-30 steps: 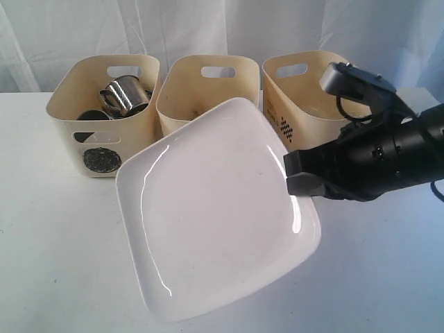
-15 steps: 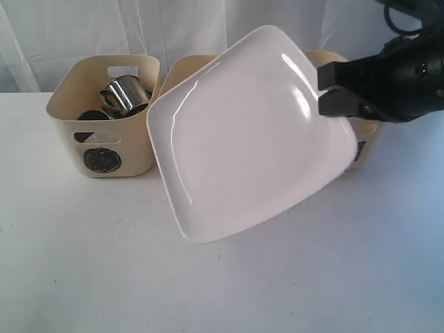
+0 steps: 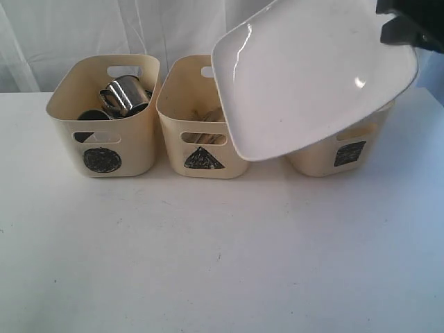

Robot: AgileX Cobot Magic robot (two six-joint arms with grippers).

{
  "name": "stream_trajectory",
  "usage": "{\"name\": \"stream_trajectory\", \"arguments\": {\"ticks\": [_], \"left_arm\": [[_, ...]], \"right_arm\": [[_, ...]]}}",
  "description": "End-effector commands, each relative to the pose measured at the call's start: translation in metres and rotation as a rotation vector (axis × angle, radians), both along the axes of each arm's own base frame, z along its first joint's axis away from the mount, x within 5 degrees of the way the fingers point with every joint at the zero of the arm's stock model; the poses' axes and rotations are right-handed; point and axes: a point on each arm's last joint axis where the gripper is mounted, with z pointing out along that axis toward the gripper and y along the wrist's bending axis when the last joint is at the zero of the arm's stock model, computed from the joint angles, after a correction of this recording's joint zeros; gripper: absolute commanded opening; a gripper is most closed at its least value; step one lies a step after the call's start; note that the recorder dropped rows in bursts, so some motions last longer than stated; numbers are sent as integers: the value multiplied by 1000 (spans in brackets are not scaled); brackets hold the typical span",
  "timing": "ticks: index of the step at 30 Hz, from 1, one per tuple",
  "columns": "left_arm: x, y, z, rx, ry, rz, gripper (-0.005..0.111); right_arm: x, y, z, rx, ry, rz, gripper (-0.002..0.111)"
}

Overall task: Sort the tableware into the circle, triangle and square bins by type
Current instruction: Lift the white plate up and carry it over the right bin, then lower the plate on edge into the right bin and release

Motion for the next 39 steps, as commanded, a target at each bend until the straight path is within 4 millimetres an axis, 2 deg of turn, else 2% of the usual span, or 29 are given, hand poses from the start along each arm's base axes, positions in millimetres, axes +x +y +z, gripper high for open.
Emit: {"name": "stream_trajectory", "arguments": {"ticks": [1,9,15,19,24,29,35,39], "left_arm": [[0,0,0,-11,-5,3,0],[0,0,0,-11,-5,3,0],[0,0,0,-11,-5,3,0],[0,0,0,-11,-5,3,0],[0,0,0,-11,-5,3,0],[0,0,0,-11,-5,3,0],[0,0,-1,-11,-2,2,0],[0,0,-1,-11,-2,2,0]], "right_arm": [[21,-14,10,21,-101,-114,0],[53,-30,8,-38,-214,-226,0],[65,-41,17,-95,-328,-300,0],[76,-44,15,-145,-361,-312,0],[90,-45,1,-207,-351,-304,0],[105,-46,-22,-264,-296,-275,0],[113,-45,-38,-273,-246,-257,0],[113,-43,-41,-331,-221,-202,10]]}}
